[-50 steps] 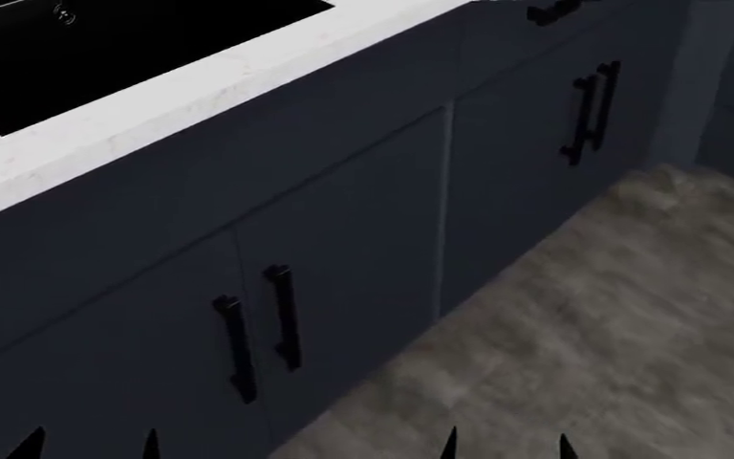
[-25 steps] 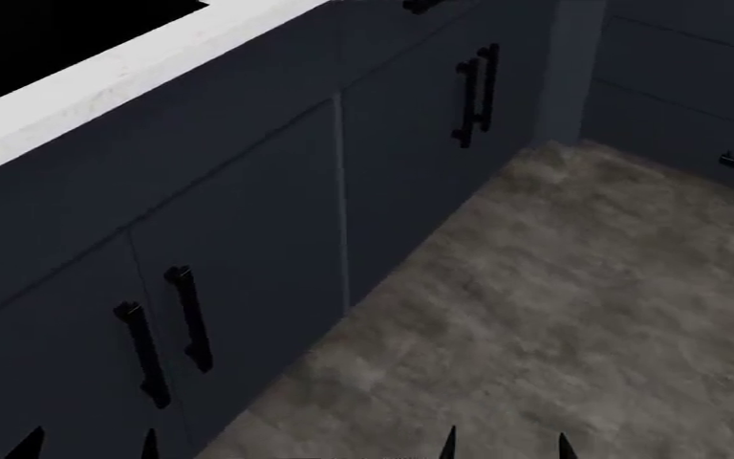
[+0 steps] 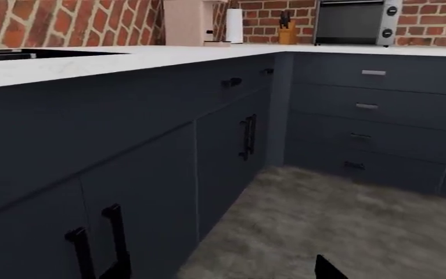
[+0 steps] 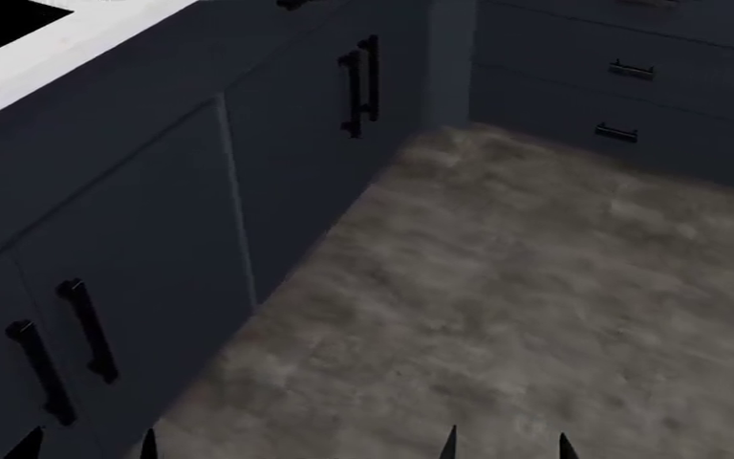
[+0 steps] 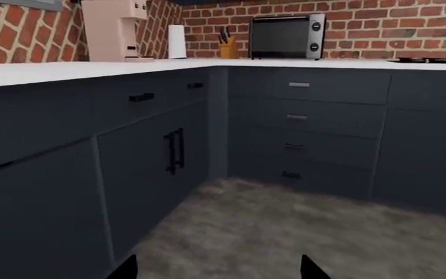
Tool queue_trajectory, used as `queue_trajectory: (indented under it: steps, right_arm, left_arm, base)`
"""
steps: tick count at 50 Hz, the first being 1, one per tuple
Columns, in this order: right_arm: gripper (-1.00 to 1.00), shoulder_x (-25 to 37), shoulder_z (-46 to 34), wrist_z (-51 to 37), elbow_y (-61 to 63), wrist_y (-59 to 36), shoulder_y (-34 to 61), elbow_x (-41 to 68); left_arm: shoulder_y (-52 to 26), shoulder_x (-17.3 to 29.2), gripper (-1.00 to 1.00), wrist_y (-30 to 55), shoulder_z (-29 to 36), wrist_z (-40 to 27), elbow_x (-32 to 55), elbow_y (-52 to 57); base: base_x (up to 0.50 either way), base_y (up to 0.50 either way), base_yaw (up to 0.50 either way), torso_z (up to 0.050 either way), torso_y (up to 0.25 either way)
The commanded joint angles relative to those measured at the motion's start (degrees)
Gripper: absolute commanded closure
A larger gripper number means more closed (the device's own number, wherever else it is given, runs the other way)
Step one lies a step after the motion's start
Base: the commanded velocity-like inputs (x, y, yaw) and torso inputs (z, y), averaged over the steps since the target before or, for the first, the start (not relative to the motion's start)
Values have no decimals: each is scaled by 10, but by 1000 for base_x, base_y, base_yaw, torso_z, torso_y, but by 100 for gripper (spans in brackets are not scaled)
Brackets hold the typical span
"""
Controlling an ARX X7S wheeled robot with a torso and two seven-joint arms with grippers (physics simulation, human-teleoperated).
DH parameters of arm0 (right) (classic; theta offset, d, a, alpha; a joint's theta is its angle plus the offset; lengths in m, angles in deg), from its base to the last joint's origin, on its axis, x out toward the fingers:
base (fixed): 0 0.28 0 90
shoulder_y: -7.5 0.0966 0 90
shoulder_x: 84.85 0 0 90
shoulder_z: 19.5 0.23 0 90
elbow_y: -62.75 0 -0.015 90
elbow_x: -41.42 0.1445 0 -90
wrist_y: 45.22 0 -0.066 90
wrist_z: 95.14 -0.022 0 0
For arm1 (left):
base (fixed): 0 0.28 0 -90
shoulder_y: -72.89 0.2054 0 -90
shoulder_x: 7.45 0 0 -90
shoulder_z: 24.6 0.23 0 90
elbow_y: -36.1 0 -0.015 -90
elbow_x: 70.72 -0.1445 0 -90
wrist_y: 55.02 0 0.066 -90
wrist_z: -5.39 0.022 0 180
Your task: Navigate to the shelves.
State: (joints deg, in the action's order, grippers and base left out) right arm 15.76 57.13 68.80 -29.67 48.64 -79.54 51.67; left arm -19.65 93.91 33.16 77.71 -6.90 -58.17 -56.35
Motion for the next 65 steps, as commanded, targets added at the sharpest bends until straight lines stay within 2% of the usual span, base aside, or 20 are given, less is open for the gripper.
queue_trajectory:
  steps: [1, 65]
  right_arm:
    - [-100, 2, -3, -3, 1, -1, 0, 3]
    - [-100, 12, -23, -22, -3, 11, 4, 7]
  left_arm:
    - [1, 3, -100, 1, 3, -3, 3, 2]
    - [-4, 15, -100, -8, 19, -16, 11, -5]
  base:
    - [-34, 71, -500, 0, 0]
    - [-25, 107, -490, 0, 0]
